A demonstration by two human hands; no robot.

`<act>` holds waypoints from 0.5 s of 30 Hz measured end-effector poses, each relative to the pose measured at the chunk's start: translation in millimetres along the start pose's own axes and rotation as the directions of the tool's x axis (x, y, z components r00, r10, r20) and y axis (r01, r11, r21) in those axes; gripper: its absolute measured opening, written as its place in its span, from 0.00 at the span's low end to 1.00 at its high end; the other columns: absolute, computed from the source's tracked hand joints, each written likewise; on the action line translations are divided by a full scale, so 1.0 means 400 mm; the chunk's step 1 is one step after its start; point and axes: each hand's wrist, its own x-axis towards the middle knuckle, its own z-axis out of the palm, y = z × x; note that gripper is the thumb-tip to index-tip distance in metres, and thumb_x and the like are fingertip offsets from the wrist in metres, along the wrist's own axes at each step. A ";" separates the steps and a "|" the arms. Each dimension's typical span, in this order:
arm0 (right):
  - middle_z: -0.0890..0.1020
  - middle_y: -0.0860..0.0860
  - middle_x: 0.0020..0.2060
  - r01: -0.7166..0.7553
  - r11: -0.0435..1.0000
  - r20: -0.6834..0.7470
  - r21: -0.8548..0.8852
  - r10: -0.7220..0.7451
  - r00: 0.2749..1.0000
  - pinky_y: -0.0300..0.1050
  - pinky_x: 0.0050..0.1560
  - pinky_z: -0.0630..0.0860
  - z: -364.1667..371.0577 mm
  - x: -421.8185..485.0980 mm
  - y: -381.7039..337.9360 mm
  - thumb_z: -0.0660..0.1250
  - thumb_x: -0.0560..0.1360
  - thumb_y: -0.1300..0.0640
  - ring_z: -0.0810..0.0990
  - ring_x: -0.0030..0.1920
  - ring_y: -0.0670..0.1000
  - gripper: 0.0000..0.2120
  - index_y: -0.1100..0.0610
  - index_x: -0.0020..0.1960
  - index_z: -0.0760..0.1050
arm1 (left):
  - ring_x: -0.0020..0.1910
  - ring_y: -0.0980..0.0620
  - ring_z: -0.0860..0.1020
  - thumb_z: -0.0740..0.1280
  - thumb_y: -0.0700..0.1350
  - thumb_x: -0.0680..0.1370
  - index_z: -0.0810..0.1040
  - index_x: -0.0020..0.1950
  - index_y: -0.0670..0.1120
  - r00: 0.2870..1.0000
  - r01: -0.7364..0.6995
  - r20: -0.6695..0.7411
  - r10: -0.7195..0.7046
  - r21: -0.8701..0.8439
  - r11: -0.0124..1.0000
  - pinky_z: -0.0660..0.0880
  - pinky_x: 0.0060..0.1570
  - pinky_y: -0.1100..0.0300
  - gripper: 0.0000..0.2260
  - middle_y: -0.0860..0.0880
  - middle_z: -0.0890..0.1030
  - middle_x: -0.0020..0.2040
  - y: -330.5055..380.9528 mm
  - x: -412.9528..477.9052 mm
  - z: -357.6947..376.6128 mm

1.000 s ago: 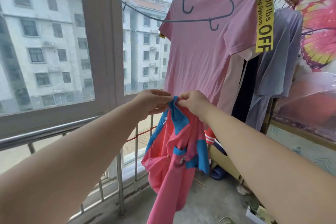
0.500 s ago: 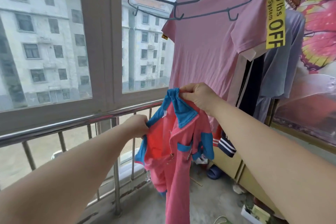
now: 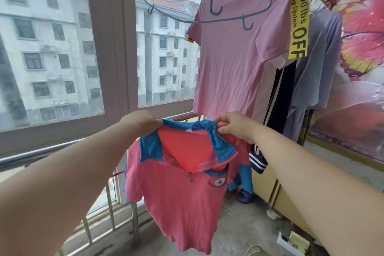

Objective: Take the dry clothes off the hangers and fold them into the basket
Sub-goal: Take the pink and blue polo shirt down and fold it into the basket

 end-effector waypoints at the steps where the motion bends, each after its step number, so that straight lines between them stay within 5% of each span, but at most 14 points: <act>1: 0.77 0.49 0.54 -0.004 1.000 -0.010 -0.001 0.004 1.000 0.39 0.57 0.69 0.002 0.002 0.006 0.70 0.74 0.62 0.74 0.58 0.46 0.15 0.53 0.60 0.78 | 0.38 0.46 0.72 0.57 0.52 0.77 0.68 0.30 0.47 1.000 -0.003 -0.014 0.003 0.006 1.000 0.65 0.36 0.59 0.17 0.49 0.71 0.32 0.003 -0.001 -0.002; 6: 0.80 0.52 0.57 0.011 0.973 0.016 0.231 -0.015 1.000 0.44 0.66 0.72 0.011 0.007 0.028 0.64 0.78 0.64 0.77 0.60 0.48 0.16 0.54 0.64 0.76 | 0.38 0.47 0.73 0.59 0.51 0.78 0.72 0.36 0.43 0.998 0.056 0.040 -0.044 -0.338 0.940 0.67 0.37 0.57 0.15 0.45 0.75 0.37 0.001 0.004 0.007; 11: 0.81 0.58 0.47 -0.097 0.714 0.042 0.693 0.095 0.995 0.45 0.49 0.78 0.003 0.007 0.028 0.54 0.77 0.67 0.80 0.44 0.53 0.16 0.61 0.55 0.78 | 0.41 0.45 0.75 0.59 0.48 0.76 0.74 0.37 0.46 0.995 0.095 0.049 -0.081 -0.535 0.840 0.69 0.42 0.57 0.11 0.44 0.77 0.41 -0.005 0.004 0.011; 15: 0.82 0.54 0.41 -0.112 0.806 0.062 0.582 0.094 0.994 0.45 0.48 0.76 -0.001 0.003 0.030 0.65 0.77 0.55 0.80 0.42 0.51 0.07 0.57 0.47 0.80 | 0.40 0.46 0.73 0.58 0.47 0.77 0.75 0.39 0.44 0.998 0.056 0.034 -0.045 -0.516 0.855 0.68 0.42 0.56 0.11 0.45 0.76 0.39 0.006 -0.004 -0.004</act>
